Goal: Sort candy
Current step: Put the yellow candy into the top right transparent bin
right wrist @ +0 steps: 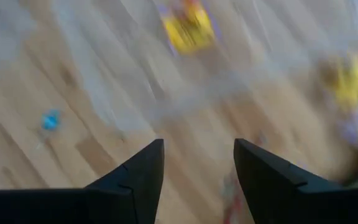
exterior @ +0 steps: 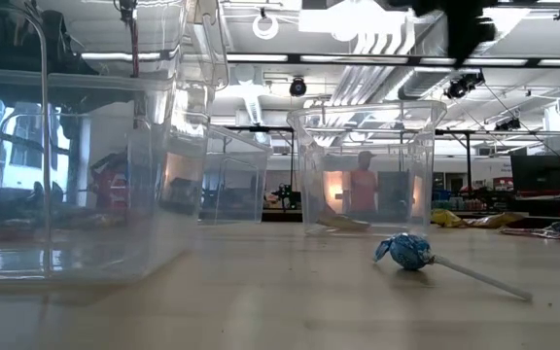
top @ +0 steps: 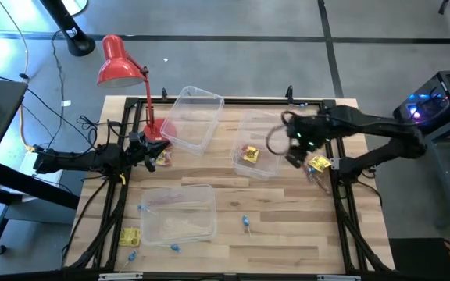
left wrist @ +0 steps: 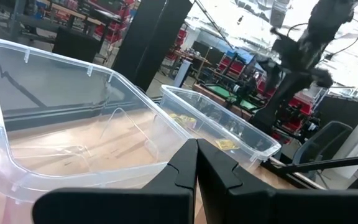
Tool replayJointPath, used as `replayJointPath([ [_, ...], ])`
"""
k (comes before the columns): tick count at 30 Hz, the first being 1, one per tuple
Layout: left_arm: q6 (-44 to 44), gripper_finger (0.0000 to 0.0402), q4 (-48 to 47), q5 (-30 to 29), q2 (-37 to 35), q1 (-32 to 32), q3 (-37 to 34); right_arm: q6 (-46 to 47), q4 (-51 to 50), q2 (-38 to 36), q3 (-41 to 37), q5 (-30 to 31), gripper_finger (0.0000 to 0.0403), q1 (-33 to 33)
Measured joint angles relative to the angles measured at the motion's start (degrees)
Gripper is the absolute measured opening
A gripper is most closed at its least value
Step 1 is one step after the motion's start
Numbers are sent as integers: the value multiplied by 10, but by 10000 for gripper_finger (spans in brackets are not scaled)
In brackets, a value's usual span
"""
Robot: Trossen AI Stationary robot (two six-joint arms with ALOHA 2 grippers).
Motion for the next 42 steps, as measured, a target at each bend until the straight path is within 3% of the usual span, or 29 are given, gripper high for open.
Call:
replayJointPath([
  [4,0,0,0,0,0,0,0,126,-61,-35,-75,20,188,29],
  [10,0,0,0,0,0,0,0,233,-24,-55,-232,44,188,-7],
  [19,0,0,0,0,0,0,0,144,142,-14,-405,48,188,-118],
  [31,0,0,0,0,0,0,0,147,226,70,-468,89,183,-186],
  [35,0,0,0,0,0,0,0,146,263,79,-490,71,147,-193],
  [40,0,0,0,0,0,0,0,126,269,80,-476,71,32,-192],
  [42,0,0,0,0,0,0,0,115,267,76,-461,78,14,-193],
])
